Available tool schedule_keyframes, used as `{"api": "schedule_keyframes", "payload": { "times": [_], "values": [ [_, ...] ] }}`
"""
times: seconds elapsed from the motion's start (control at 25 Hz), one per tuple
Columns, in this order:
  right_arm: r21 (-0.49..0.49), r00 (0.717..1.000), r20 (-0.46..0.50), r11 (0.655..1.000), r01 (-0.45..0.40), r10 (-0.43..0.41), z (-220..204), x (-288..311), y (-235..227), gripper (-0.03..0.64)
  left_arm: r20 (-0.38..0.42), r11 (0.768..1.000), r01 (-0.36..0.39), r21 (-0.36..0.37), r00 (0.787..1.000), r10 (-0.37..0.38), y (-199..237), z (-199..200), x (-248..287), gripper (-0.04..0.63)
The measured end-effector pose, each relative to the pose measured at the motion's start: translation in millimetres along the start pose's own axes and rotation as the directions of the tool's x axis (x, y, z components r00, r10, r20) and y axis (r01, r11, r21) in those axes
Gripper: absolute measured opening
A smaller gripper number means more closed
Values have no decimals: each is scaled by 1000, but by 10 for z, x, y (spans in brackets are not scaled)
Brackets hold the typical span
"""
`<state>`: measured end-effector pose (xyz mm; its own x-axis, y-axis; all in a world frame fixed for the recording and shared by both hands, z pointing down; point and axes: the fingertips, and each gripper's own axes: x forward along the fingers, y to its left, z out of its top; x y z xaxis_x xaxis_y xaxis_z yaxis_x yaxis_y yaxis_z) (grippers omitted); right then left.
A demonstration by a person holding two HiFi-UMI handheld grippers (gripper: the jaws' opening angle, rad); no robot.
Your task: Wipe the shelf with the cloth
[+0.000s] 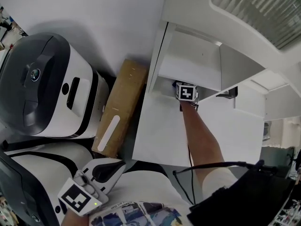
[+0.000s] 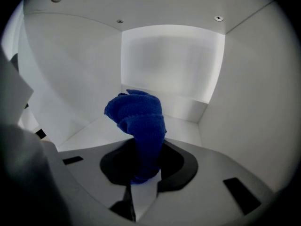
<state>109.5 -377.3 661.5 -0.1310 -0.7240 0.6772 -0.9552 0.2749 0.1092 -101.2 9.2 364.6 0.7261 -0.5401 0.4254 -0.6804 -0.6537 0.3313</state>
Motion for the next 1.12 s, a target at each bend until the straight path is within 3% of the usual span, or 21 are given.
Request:
{"api": "schedule_keyframes", "payload": {
  "times": [0.2, 0.36, 0.56, 0.8, 0.96, 1.12],
  "values": [
    [7, 998, -24, 999, 51, -51, -160, -1, -251, 98, -3, 999, 26, 29, 1000, -26, -45, 26, 70, 12],
    [24, 999, 18, 999, 38, -38, -42, -128, -194, 98, -3, 999, 34, 34, 999, -34, -66, 37, 74, 12],
    [51, 996, 69, 997, -66, 62, 204, -322, 219, 98, -5, 999, 30, 20, 1000, -30, -98, 37, 54, 12],
    [58, 968, 108, 971, -233, 226, 328, -246, 882, 98, -2, 1000, 7, 24, 1000, -7, -130, 31, 34, 12],
    [25, 964, 78, 966, -257, 255, 279, -174, 1161, 98, 1, 1000, -28, 8, 1000, 28, -110, -6, -52, 12],
    [-14, 974, 38, 975, -221, 222, 154, -113, 1115, 98, -1, 999, -54, -2, 999, 54, -106, -55, -126, 12]
  ]
}}
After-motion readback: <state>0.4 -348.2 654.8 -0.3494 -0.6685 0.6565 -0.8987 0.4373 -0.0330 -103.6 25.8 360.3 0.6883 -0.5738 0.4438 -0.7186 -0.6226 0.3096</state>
